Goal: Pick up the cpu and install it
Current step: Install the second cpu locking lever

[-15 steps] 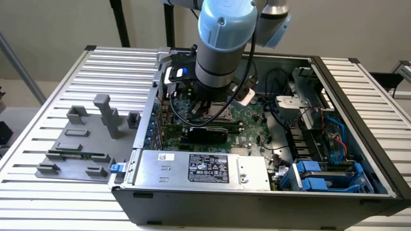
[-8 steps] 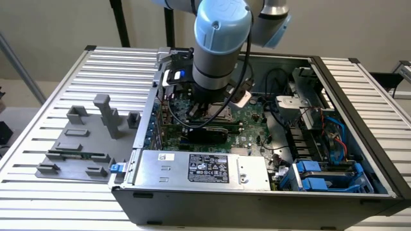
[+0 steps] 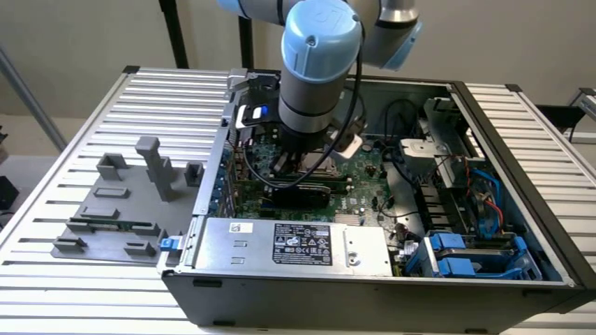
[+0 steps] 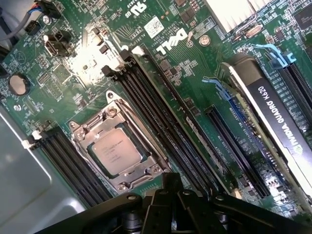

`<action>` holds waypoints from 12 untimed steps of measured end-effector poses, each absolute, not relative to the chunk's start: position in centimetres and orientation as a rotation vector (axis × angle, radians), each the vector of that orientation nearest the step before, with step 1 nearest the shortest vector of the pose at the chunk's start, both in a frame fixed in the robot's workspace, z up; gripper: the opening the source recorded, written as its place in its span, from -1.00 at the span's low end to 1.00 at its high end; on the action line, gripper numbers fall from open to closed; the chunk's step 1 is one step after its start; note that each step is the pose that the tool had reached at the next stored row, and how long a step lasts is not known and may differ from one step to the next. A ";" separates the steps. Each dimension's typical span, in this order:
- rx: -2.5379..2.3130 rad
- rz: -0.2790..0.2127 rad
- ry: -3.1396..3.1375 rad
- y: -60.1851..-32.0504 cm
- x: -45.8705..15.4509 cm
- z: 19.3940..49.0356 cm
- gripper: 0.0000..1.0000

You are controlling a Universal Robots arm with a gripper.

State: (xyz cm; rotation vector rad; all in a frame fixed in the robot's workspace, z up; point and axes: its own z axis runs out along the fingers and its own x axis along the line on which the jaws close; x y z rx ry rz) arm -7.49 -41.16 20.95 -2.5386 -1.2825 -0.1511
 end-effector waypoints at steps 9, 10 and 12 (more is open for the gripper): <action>-2.539 -0.136 -1.280 -41.1 -7.7 20.6 -0.79; -2.539 -0.135 -1.280 -41.1 -7.7 20.5 -0.79; -2.539 -0.135 -1.280 -41.0 -7.7 20.4 -0.79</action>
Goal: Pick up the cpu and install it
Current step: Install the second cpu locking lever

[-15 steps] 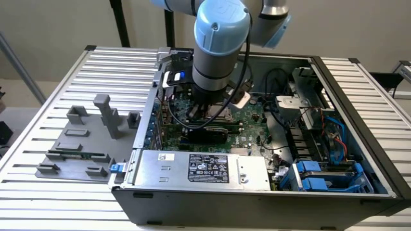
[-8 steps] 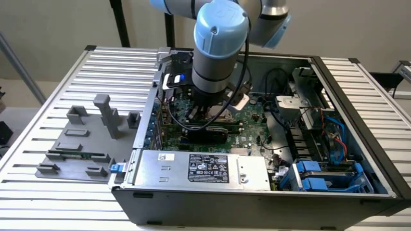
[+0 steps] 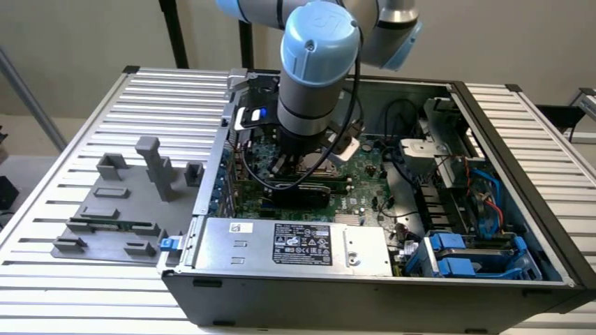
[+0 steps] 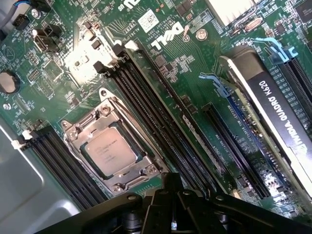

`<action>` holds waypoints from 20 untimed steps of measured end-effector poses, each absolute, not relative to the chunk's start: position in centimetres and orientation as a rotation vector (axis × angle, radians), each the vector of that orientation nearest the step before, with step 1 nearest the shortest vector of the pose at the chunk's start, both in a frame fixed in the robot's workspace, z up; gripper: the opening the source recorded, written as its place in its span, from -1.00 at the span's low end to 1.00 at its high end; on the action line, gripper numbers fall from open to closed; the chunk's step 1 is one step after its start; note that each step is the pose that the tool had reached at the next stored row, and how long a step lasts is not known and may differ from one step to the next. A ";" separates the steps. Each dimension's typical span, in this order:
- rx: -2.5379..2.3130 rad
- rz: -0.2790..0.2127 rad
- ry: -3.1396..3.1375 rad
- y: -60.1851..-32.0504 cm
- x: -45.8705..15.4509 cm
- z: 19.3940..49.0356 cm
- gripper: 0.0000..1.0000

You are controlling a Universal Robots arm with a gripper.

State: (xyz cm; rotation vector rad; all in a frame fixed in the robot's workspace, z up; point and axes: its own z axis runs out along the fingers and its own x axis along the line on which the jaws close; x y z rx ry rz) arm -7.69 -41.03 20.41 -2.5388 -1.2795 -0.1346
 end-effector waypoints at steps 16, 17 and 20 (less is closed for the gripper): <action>-2.539 -0.134 -1.280 -40.0 -7.7 19.3 -0.79; -2.540 -0.133 -1.280 -40.0 -7.7 19.3 -0.79; -2.539 -0.131 -1.279 -39.9 -7.7 19.5 -0.79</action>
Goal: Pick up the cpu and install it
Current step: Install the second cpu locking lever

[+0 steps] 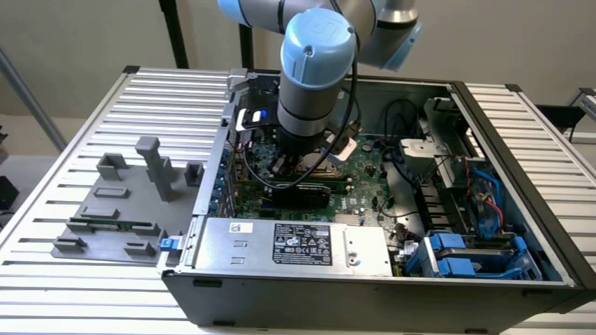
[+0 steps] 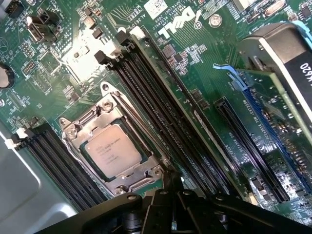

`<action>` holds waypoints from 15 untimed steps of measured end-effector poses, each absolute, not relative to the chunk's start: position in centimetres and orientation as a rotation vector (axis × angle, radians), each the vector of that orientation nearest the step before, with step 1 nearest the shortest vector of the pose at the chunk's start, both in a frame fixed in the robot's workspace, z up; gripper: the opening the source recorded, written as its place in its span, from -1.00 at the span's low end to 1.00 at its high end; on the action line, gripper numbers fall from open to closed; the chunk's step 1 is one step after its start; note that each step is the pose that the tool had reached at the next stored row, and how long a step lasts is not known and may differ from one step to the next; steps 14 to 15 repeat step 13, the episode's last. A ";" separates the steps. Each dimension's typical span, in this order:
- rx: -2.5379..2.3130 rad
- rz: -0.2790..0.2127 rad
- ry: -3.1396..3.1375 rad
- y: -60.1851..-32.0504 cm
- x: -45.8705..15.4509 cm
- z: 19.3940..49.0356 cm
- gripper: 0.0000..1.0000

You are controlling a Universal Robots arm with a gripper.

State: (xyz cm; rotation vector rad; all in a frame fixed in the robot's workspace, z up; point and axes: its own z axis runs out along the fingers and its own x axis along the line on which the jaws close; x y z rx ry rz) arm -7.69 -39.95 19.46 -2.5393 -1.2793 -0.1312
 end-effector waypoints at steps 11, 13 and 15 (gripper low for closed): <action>-2.537 -0.123 -1.276 -40.0 -7.7 21.0 -0.79; -2.537 -0.123 -1.276 -39.9 -7.7 21.0 -0.79; -2.537 -0.123 -1.276 -39.9 -7.7 21.0 -0.79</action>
